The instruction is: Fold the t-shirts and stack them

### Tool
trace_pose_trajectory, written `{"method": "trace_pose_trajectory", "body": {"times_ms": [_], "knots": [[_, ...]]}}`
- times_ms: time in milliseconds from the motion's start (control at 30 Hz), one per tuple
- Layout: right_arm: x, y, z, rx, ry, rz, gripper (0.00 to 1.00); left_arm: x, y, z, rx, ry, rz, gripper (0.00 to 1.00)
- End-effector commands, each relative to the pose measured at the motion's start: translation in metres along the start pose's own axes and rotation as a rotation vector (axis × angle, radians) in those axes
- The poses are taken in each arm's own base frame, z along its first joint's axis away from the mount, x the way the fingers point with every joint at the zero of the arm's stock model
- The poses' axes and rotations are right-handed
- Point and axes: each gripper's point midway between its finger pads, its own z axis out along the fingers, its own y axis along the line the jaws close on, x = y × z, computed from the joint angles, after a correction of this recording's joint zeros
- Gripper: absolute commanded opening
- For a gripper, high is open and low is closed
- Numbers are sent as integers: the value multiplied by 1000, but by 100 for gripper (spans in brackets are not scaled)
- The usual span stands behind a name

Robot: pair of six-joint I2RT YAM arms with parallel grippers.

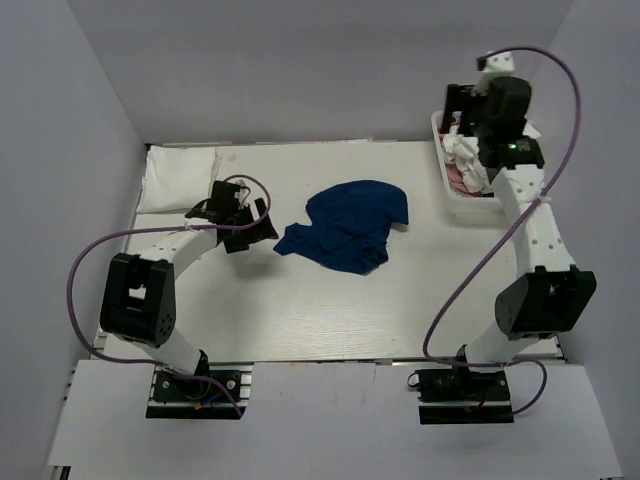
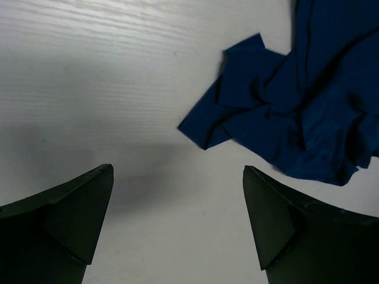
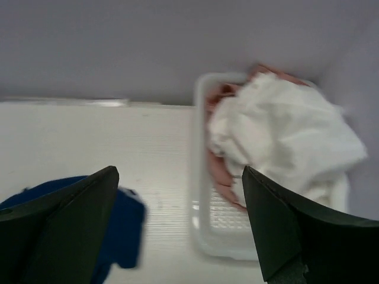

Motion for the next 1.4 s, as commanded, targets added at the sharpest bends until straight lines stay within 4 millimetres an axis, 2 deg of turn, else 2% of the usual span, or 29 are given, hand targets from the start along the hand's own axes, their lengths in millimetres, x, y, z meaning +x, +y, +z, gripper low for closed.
{"method": "trace_pose_trajectory", "body": {"times_ms": [0,33,67,100,133,300,333,367,400,433,500,533,567,600,733,800,833,867,933,1000,1033,1067,1100,1167,1200,1267,1300,1333,1367], "knots": [[54,90,0,-248,133,-91,90,5,-13,11,-19,10,55,100],[58,103,-1,-271,141,-96,90,9,-14,21,-26,35,62,98],[63,139,-7,-337,149,-115,90,9,-24,25,-21,36,74,97],[80,149,-1,-353,189,-118,90,11,-26,30,-27,42,83,97],[88,173,-5,-388,208,-105,90,21,-30,41,-33,76,88,95],[151,236,-10,-482,336,-95,90,24,-49,70,-45,93,126,94],[176,243,-10,-488,387,-97,90,25,-46,74,-62,101,126,92],[182,251,-12,-499,398,-100,90,24,-54,77,-51,100,137,88],[189,275,-25,-572,413,-110,89,34,-51,86,-65,128,144,85],[208,283,-24,-582,455,-113,89,31,-53,90,-59,119,144,73],[218,303,-32,-611,475,-116,87,40,-58,97,-59,139,152,54],[224,307,-29,-606,481,-98,86,43,-55,103,-68,153,151,41],[228,312,-31,-611,487,-94,86,49,-57,106,-69,164,161,11],[229,313,-30,-594,488,-79,86,51,-58,106,-74,161,170,0],[231,337,-34,-649,442,-98,82,55,-37,100,-166,146,159,0],[233,349,-35,-654,443,-115,78,46,-40,87,-164,97,147,0],[244,345,-28,-608,474,-118,76,48,-33,82,-189,87,134,0],[239,350,-22,-596,468,-108,74,47,-34,78,-180,75,134,0],[246,354,-10,-551,497,-66,64,47,-32,67,-175,48,111,0],[254,357,-3,-538,514,-60,64,42,-36,62,-156,24,109,0],[248,363,1,-544,496,-54,64,49,-34,60,-154,38,98,0],[257,368,3,-546,507,-60,64,46,-36,61,-146,27,98,0],[244,378,7,-563,472,-44,64,49,-37,59,-136,35,97,0],[267,387,14,-547,500,-57,64,50,-38,59,-127,42,96,0],[255,391,20,-538,473,-51,64,53,-38,61,-125,55,96,0],[285,398,28,-519,517,-74,65,53,-38,61,-125,55,87,0],[280,402,32,-519,503,-71,65,57,-35,62,-132,63,87,0],[294,406,33,-523,524,-80,65,57,-35,62,-132,63,87,0],[303,406,34,-511,535,-86,58,57,-35,62,-132,63,87,0]]}}
